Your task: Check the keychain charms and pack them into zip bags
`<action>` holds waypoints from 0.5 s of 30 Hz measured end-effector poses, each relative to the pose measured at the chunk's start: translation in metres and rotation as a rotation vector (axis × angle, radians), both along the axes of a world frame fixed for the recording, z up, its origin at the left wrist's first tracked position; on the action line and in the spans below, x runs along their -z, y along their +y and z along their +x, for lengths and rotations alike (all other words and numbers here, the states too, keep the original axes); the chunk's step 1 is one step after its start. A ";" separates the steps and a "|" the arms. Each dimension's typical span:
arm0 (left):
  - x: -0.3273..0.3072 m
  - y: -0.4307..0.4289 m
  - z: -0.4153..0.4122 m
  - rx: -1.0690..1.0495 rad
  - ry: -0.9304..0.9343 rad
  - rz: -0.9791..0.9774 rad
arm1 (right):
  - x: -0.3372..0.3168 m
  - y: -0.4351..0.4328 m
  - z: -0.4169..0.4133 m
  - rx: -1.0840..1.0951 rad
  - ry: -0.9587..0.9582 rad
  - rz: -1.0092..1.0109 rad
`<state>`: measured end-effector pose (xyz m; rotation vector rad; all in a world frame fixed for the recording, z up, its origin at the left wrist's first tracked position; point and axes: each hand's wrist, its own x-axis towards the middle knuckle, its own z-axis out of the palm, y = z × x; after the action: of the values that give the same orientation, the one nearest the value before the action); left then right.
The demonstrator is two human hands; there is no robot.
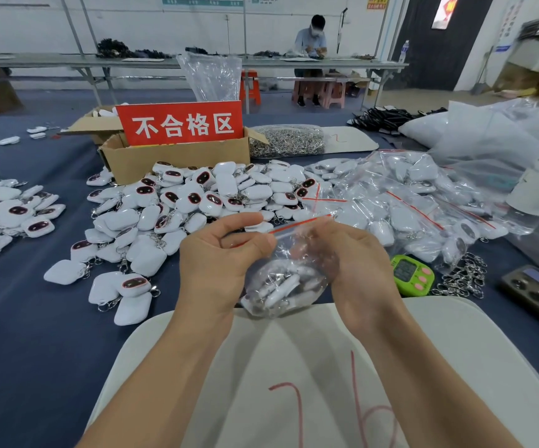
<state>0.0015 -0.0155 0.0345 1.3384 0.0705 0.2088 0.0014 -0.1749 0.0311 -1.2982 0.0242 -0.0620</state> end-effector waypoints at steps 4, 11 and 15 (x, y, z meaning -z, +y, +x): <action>0.003 0.009 0.004 0.000 0.050 0.034 | 0.001 -0.005 0.005 0.133 -0.038 0.086; 0.000 0.016 0.007 -0.007 -0.022 0.074 | 0.006 -0.001 0.006 0.176 -0.092 0.034; 0.001 0.018 0.006 0.079 0.014 0.139 | 0.006 -0.001 0.006 0.229 -0.086 0.086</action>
<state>0.0076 0.0027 0.0335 1.4779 0.0150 0.1400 0.0072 -0.1760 0.0253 -1.2015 0.1013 -0.3092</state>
